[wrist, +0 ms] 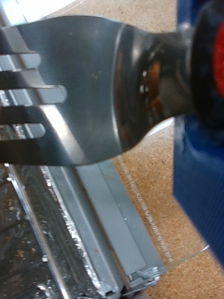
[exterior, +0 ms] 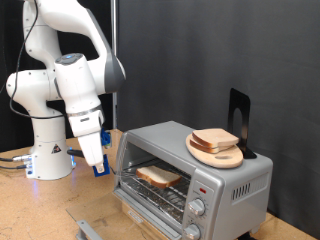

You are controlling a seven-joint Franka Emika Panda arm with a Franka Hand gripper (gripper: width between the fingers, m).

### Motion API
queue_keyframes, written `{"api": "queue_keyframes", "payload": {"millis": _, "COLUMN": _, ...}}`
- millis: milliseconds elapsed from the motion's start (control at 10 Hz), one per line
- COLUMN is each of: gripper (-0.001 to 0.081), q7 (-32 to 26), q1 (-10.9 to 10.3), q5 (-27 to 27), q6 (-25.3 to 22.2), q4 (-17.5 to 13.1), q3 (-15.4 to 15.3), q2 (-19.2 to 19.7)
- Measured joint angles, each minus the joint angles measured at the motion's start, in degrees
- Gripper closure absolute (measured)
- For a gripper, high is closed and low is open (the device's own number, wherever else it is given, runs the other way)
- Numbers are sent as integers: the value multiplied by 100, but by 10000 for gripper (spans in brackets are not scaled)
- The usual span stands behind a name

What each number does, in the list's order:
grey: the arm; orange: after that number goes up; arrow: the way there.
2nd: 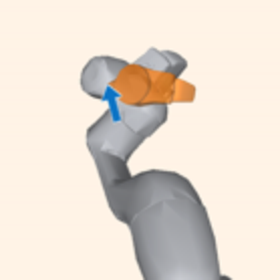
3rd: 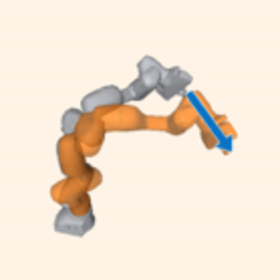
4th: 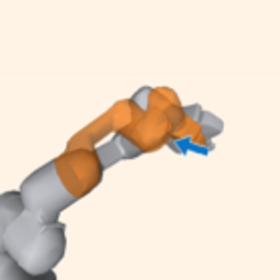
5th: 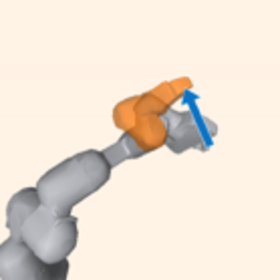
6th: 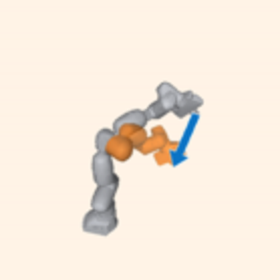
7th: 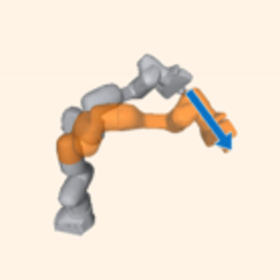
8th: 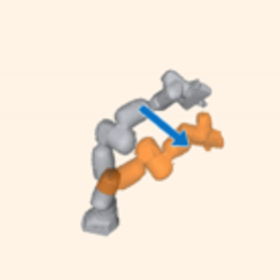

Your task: Make a piece of toast with the oven

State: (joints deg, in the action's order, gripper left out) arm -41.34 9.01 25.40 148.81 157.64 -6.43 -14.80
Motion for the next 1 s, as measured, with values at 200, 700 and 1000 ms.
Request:
{"api": "queue_keyframes", "payload": {"millis": 200, "gripper": 441, "q7": 127, "q1": -9, "q5": 0, "q6": -1, "q4": -32, "q3": -103, "q2": 0}}
{"api": "queue_keyframes", "payload": {"millis": 700, "gripper": 441, "q7": 93, "q1": 215, "q5": -444, "q6": -143, "q4": 24, "q3": -76, "q2": 4}}
{"api": "queue_keyframes", "payload": {"millis": 1000, "gripper": 441, "q7": -90, "q1": 463, "q5": -674, "q6": -342, "q4": 55, "q3": 121, "q2": 2}}
